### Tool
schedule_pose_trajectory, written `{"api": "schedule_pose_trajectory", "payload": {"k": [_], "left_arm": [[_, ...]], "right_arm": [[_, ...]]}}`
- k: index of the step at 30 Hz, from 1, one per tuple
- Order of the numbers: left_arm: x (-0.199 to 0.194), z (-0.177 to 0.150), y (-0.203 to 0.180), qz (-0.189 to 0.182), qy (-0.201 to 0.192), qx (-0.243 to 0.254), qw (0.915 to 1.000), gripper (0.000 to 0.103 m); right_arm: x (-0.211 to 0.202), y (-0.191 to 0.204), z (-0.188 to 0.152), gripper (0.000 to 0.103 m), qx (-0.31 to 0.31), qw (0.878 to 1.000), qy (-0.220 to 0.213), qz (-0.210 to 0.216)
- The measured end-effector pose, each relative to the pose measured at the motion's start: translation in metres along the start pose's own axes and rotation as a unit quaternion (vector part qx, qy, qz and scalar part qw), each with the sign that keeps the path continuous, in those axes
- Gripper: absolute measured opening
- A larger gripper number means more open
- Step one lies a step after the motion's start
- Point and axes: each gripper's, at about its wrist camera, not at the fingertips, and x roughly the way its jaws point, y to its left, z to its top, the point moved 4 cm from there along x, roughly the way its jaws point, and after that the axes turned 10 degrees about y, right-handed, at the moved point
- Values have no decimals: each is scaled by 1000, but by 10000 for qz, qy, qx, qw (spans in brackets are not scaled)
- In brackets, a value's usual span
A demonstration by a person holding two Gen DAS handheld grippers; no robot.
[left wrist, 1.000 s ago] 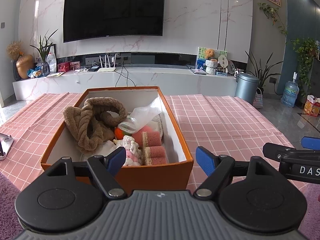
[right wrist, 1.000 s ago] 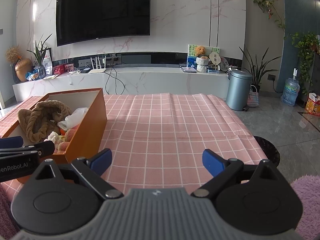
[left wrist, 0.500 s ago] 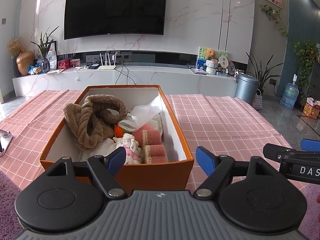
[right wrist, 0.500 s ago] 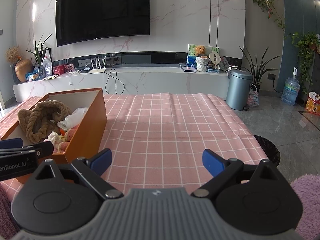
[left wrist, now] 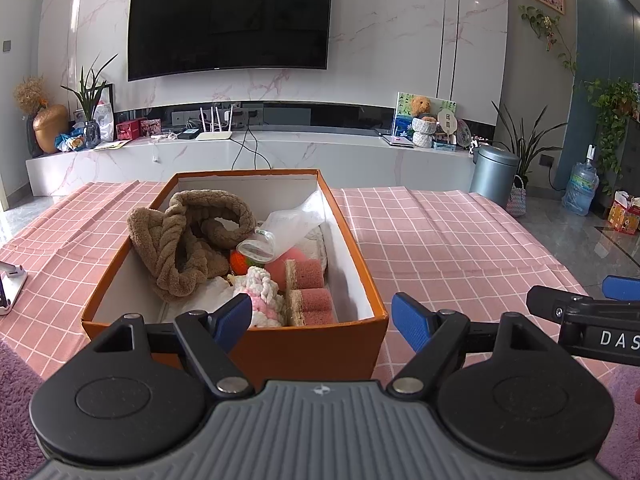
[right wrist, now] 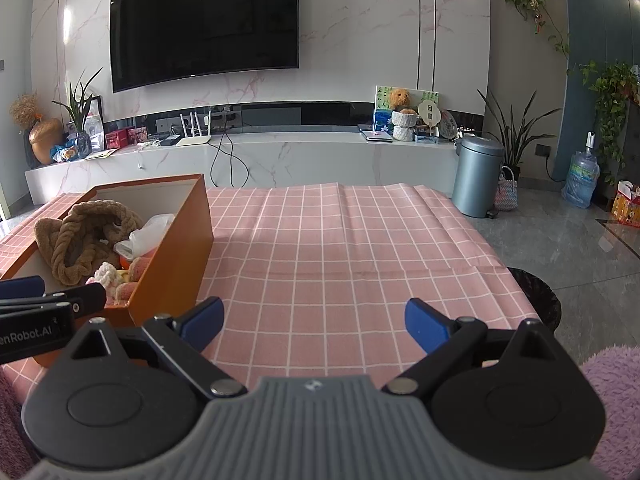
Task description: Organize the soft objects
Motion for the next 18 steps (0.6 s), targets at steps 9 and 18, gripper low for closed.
{"api": "schedule_pose_trajectory", "payload": {"k": [9,18], "left_arm": [[0,0,0,1,7,4,10000,93],[0,0,0,-2,10,9,10000,93]], "right_arm": [[0,0,0,96,4,10000,7,1],[1,1,-1,96,16,10000,18,2]]}}
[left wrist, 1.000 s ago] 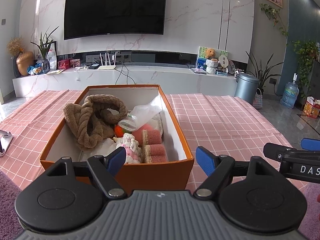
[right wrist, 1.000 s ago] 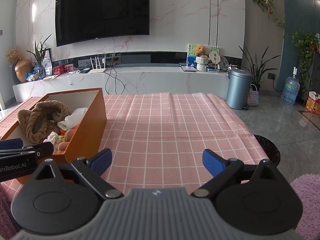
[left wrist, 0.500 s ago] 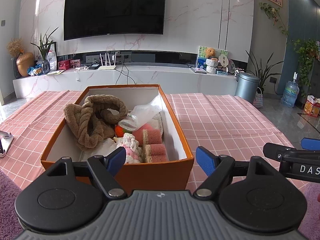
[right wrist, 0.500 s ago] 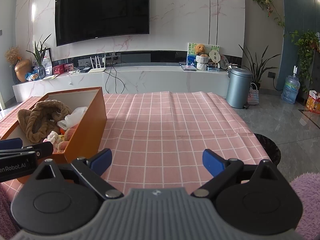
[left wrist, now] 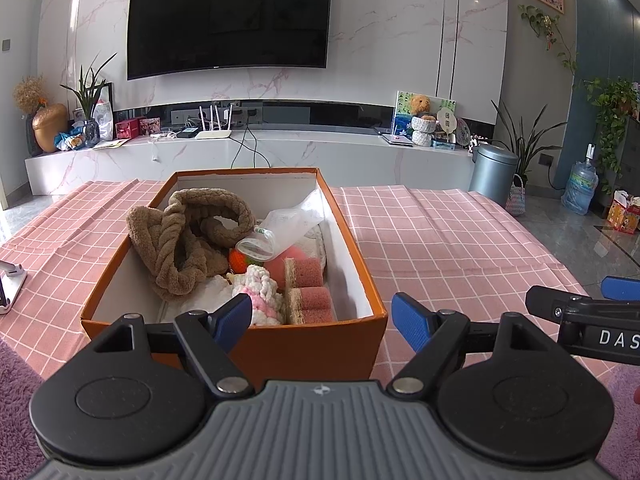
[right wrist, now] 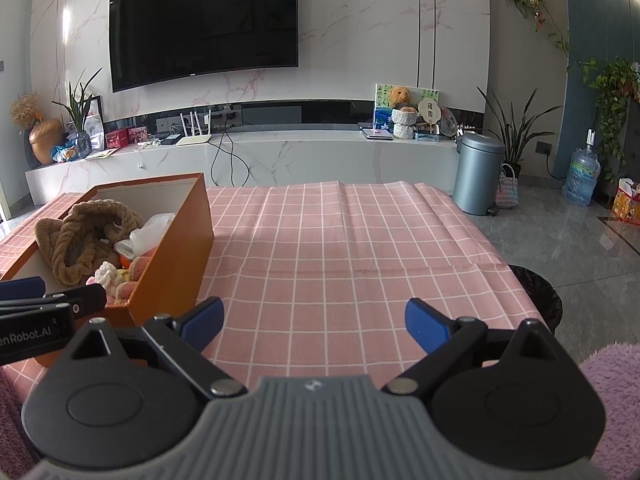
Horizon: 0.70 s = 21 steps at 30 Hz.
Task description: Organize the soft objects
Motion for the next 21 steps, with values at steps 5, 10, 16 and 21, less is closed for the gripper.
{"api": "schedule_pose_trajectory", "payload": {"k": [5,10,16,21], "left_arm": [[0,0,0,0,2,3,10000,93],[0,0,0,1,3,12,10000,93],[1,-1,0,-5,16,24,10000,93],[1,-1,1,-8,19,31,10000,93]], "right_arm": [[1,2,-2,96,13,10000,10,3],[2,2,-3,96,24,10000,21,5],[3,2,-3,96,30,10000,27,7],[3,3,-3,96,41,10000,45,10]]}}
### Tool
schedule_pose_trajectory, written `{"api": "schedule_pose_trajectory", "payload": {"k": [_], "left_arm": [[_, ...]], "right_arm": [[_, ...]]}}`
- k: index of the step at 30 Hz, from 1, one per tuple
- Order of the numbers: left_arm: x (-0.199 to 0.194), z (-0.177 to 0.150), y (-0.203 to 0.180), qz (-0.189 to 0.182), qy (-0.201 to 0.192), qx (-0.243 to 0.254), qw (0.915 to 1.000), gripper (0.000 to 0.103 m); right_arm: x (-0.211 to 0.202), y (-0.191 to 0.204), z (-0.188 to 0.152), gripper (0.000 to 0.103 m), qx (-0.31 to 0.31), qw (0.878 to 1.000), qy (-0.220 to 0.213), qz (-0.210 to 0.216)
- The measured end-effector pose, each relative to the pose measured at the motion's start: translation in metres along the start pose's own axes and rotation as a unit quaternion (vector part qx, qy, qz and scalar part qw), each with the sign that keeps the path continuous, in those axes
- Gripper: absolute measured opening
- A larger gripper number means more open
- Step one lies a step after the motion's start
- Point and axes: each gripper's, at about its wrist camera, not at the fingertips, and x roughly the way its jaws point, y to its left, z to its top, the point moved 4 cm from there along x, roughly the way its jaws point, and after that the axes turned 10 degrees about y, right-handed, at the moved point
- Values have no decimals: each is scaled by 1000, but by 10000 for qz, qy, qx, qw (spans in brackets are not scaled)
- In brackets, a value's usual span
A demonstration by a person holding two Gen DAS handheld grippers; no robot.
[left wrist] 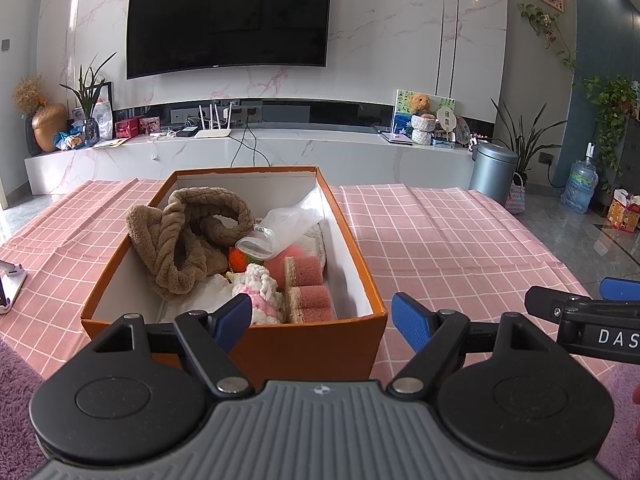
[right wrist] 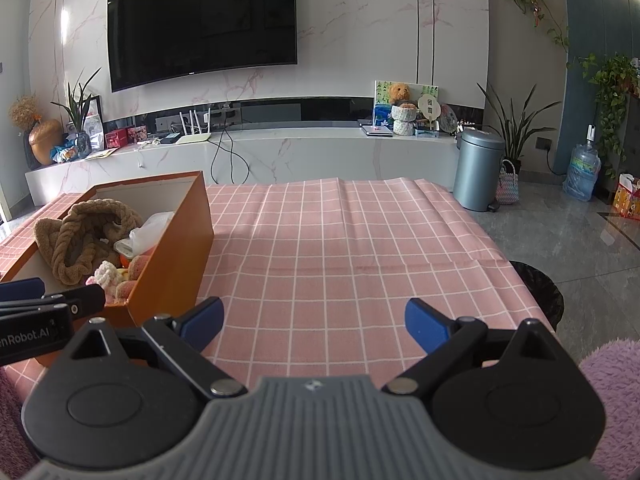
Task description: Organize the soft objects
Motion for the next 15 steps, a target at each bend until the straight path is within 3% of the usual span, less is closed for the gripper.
{"api": "schedule_pose_trajectory", "payload": {"k": [15], "left_arm": [[1,1,3,19,36,-6,10000,93]], "right_arm": [[0,1,-2,96,9,10000,42,17]]}}
